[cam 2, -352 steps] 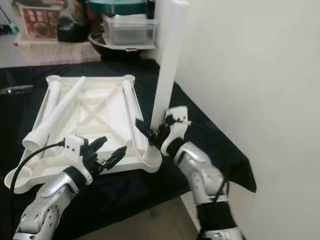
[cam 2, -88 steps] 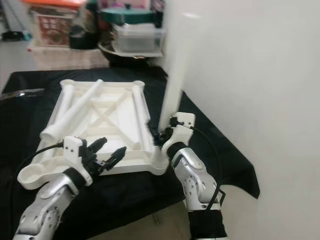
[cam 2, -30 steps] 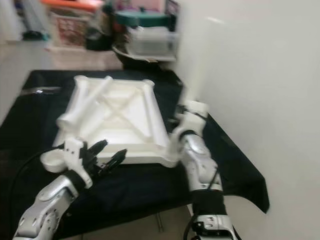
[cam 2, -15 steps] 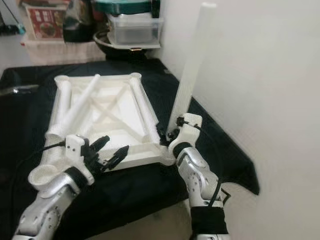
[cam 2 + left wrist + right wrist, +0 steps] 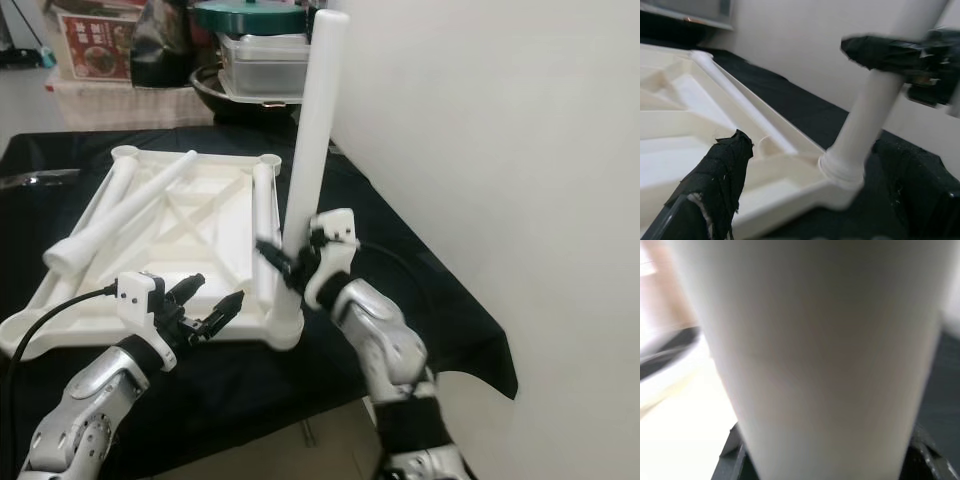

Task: Building children table

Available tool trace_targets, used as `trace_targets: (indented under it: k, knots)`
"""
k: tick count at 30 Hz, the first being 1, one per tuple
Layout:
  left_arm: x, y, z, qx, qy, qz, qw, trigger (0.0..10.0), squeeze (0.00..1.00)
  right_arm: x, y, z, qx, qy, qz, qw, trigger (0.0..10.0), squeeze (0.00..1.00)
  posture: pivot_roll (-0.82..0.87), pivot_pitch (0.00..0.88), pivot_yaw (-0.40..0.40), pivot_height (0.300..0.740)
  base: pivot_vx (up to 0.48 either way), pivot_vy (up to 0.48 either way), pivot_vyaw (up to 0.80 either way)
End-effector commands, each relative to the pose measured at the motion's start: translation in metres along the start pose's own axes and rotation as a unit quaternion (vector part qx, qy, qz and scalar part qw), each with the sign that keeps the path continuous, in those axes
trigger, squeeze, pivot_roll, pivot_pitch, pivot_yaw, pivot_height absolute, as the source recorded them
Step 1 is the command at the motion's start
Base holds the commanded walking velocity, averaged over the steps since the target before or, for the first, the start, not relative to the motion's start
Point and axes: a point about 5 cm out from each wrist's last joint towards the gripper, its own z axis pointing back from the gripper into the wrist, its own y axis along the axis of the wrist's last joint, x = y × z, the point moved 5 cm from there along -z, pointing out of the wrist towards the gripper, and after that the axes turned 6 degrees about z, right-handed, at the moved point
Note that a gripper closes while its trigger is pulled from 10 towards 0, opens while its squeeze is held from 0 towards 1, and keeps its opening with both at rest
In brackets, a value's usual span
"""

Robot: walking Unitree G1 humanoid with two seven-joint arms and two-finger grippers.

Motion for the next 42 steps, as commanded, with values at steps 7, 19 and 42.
trace_targets:
  k: [7, 19, 42]
  knots:
    - [-0.002, 0.0, 0.001, 0.0, 0.003, -0.003, 1.0, 10.0, 0.0, 0.038, -0.062, 0.02, -0.12, -0.092, 0.008, 0.989, 10.0, 0.0, 0.07, 0.0, -0.096, 0.74, 0.0, 0.0, 0.0]
    - [-0.001, 0.0, -0.002, 0.003, -0.001, 0.0, 1.0, 10.0, 0.0, -0.032, 0.017, 0.025, 0.029, 0.207, -0.022, 0.978, 10.0, 0.0, 0.06, 0.0, -0.104, 0.74, 0.0, 0.0, 0.0]
    - [0.0, -0.001, -0.002, 0.001, -0.002, -0.001, 1.0, 10.0, 0.0, 0.086, -0.057, 0.02, -0.107, -0.179, 0.007, 0.978, 0.0, 0.0, 0.07, 0.0, -0.099, 0.74, 0.0, 0.0, 0.0]
